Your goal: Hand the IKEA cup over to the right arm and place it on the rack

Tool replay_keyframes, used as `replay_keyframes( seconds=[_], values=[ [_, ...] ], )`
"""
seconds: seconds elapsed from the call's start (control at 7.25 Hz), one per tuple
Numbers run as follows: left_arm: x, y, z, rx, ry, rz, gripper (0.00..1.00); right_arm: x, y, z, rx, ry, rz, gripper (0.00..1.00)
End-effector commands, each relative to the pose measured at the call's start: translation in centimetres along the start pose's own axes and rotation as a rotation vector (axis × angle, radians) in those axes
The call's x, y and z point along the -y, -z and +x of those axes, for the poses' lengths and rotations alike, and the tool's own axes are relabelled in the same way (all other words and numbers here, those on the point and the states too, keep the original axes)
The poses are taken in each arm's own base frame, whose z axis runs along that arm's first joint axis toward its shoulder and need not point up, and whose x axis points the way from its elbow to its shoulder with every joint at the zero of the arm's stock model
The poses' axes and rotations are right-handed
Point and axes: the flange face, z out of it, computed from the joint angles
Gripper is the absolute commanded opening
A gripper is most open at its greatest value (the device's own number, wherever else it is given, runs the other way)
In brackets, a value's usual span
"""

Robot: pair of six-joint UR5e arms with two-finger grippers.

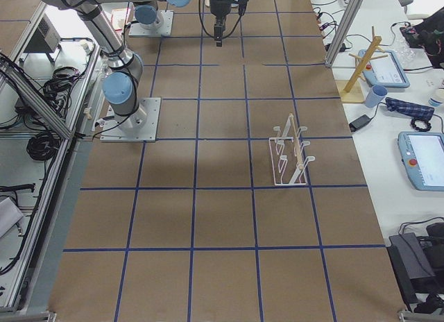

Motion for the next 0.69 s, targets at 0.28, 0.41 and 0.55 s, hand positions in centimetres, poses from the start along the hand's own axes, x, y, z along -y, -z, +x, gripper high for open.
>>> replay_keyframes(
  seconds=[0.28,0.41,0.55],
  values=[
    [-2.7,-8.3,-24.6,-0.039,-0.147,-0.004,1.0,-0.2,0.0,-0.1,0.01,-0.014,-0.004,1.0],
    [-1.6,-11.7,-27.1,-0.05,-0.173,-0.014,1.0,-0.2,0.0,-0.1,0.01,-0.013,-0.001,1.0],
    [-1.1,-16.0,-31.0,-0.068,-0.237,-0.017,1.0,-0.2,0.3,-0.1,0.01,-0.015,0.011,1.0]
  ],
)
